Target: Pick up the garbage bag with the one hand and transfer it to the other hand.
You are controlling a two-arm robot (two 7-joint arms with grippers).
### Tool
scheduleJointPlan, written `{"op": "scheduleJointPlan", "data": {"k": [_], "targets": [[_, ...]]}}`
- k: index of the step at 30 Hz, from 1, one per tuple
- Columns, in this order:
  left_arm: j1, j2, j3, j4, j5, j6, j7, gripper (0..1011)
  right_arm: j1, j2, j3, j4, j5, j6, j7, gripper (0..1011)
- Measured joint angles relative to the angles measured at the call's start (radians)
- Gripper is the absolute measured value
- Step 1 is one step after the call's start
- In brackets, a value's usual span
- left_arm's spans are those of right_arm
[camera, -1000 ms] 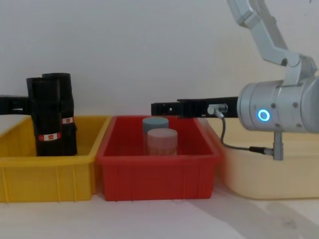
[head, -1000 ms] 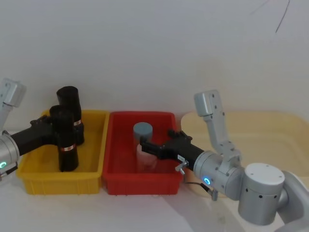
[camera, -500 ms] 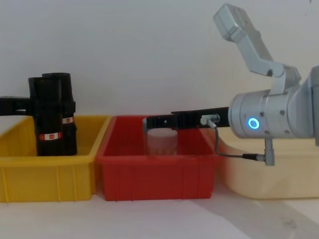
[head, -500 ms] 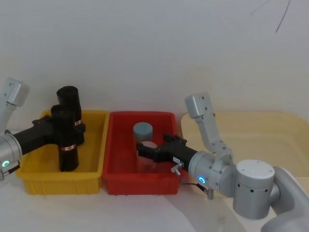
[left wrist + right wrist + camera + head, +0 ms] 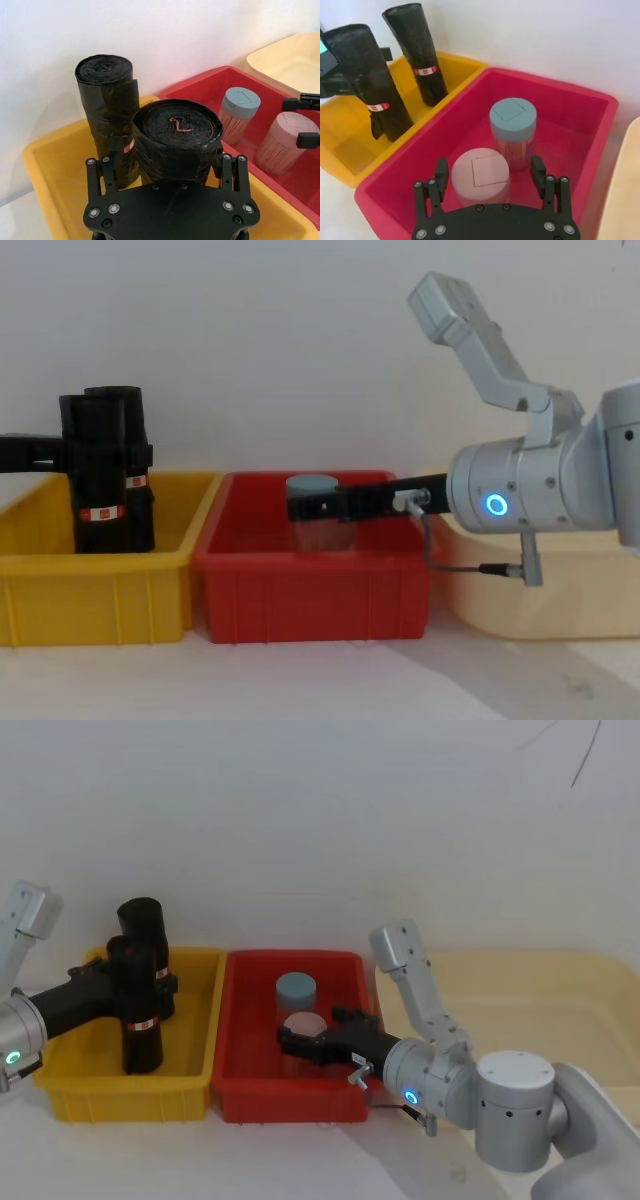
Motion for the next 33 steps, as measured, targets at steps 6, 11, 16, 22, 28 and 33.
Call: {"op": "scheduleJointPlan", "data": {"k": [6,11,16,22,28,33], "targets": [[-0.001,0.0,0.001,0.001,0.001,0.0,0.0,1001,0.004,-0.002,-0.007,0.015,-0.01,-0.005,0.009,1004],[-0.001,-0.001,0.001,0.001,0.001,0.0,0.001,926,0.006,-0.003,-0.01,0.022,-0.015,-0.009,0.014,974],[-0.002,-0.001,0.002,0.002,0.001,0.0,0.001,816,0.008,-0.004,-0.012,0.027,-0.019,-0.012,0.017,866],[-0.002,-0.001,0.002,0.002,0.001,0.0,0.001,629,0.009,-0.004,-0.013,0.031,-0.022,-0.014,0.019,691],[-0.002,-0.001,0.002,0.002,0.001,0.0,0.001,531,0.009,-0.005,-0.014,0.033,-0.023,-0.016,0.021,667],[-0.002,-0.001,0.002,0.002,0.001,0.0,0.001,498,0.01,-0.005,-0.014,0.034,-0.024,-0.017,0.022,667]]}}
